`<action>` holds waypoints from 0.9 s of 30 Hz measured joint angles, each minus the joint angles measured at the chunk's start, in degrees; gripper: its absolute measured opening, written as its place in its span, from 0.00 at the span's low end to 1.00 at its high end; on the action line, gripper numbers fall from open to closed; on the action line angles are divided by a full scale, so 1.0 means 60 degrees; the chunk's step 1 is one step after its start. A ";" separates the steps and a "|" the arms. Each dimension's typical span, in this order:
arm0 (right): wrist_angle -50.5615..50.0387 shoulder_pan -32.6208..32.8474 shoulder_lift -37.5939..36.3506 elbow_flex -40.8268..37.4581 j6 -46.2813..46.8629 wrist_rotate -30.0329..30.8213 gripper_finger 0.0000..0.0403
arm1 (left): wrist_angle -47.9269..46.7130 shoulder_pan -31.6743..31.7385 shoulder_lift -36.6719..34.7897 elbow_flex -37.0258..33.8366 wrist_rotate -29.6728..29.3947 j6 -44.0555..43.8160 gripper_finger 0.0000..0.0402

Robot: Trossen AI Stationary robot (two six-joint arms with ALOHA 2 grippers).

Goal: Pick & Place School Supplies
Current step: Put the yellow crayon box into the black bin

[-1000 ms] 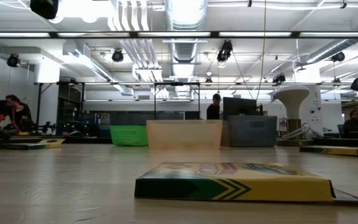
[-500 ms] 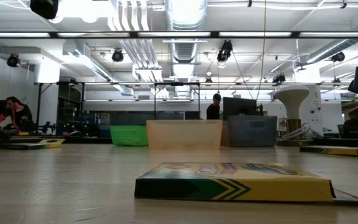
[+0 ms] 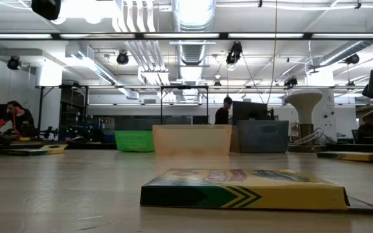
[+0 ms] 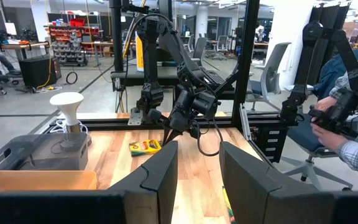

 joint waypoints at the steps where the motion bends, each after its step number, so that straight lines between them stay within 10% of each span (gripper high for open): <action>1: 0.0004 0.0000 0.0000 0.0000 0.0000 -0.0001 0.03 | 0.0000 0.0003 0.0000 0.0000 -0.0001 -0.0003 0.31; 27: -0.0416 -0.0004 0.0015 0.0515 0.0288 0.0616 0.02 | 0.0000 0.0002 0.0000 0.0000 0.0000 -0.0001 0.31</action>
